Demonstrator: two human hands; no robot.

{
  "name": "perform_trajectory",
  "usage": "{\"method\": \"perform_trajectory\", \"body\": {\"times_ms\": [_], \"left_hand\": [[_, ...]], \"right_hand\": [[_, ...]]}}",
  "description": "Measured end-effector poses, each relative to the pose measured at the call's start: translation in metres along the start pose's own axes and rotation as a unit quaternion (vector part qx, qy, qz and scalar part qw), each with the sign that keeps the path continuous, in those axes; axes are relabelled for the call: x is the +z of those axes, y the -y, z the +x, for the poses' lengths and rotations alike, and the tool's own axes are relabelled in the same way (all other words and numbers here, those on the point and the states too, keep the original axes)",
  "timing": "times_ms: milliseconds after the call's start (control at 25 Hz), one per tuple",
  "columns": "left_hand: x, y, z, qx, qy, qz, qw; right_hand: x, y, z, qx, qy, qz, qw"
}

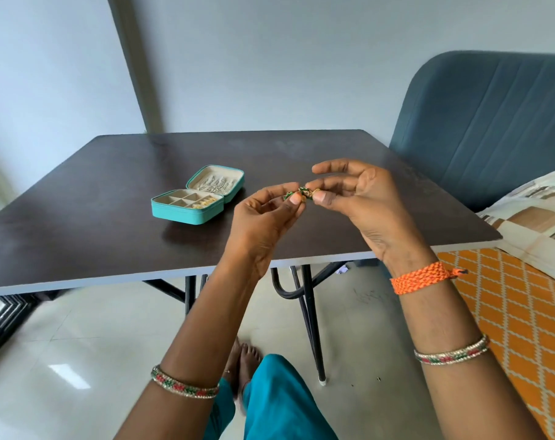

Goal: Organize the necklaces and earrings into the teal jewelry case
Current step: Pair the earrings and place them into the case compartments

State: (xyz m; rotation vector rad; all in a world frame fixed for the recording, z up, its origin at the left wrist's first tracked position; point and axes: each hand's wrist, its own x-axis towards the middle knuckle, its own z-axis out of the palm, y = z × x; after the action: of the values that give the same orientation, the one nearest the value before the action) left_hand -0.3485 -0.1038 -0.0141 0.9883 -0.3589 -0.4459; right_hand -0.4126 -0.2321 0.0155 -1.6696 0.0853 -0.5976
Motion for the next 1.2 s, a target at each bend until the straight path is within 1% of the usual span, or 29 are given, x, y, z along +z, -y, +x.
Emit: {"method": "perform_trajectory", "body": {"times_ms": [120, 200, 280, 400, 520, 680, 760, 880, 960, 1040, 1120, 1200], "left_hand": [[-0.008, -0.007, -0.01, 0.054, 0.021, 0.089, 0.994], [-0.012, -0.009, -0.013, 0.096, 0.008, 0.158, 0.983], [-0.015, -0.01, -0.014, 0.121, -0.019, 0.176, 0.977], [-0.02, -0.01, -0.014, 0.131, -0.045, 0.144, 0.98], [-0.023, -0.011, -0.014, 0.13, -0.046, 0.131, 0.982], [-0.021, -0.012, -0.015, 0.094, -0.057, 0.083, 0.991], [-0.02, -0.011, -0.016, 0.083, -0.068, 0.075, 0.991], [-0.028, -0.007, -0.021, 0.092, -0.101, 0.082, 0.987], [-0.036, -0.004, -0.024, 0.067, -0.122, 0.059, 0.989], [-0.041, -0.004, -0.021, 0.021, -0.131, -0.003, 0.991], [-0.043, -0.005, -0.016, -0.003, -0.126, -0.067, 0.99], [-0.041, -0.004, -0.014, -0.011, -0.117, -0.079, 0.99]], "right_hand": [[0.009, 0.011, -0.001, -0.009, 0.036, -0.029, 0.999], [0.017, 0.013, -0.001, -0.014, 0.05, -0.049, 0.997], [0.025, 0.01, 0.0, -0.011, 0.03, -0.046, 0.998], [0.033, 0.001, 0.0, 0.025, -0.003, -0.02, 0.999], [0.042, -0.006, -0.003, 0.063, -0.021, 0.034, 0.997], [0.055, -0.012, -0.004, 0.038, -0.066, 0.11, 0.991], [0.061, -0.015, -0.004, 0.023, -0.081, 0.122, 0.989], [0.059, -0.019, 0.0, 0.014, -0.106, 0.132, 0.985], [0.052, -0.021, 0.001, 0.029, -0.086, 0.103, 0.991], [0.052, -0.024, -0.004, 0.062, -0.021, 0.04, 0.997], [0.059, -0.029, -0.012, 0.086, 0.027, 0.032, 0.995], [0.067, -0.031, -0.016, 0.078, 0.026, 0.044, 0.996]]}}
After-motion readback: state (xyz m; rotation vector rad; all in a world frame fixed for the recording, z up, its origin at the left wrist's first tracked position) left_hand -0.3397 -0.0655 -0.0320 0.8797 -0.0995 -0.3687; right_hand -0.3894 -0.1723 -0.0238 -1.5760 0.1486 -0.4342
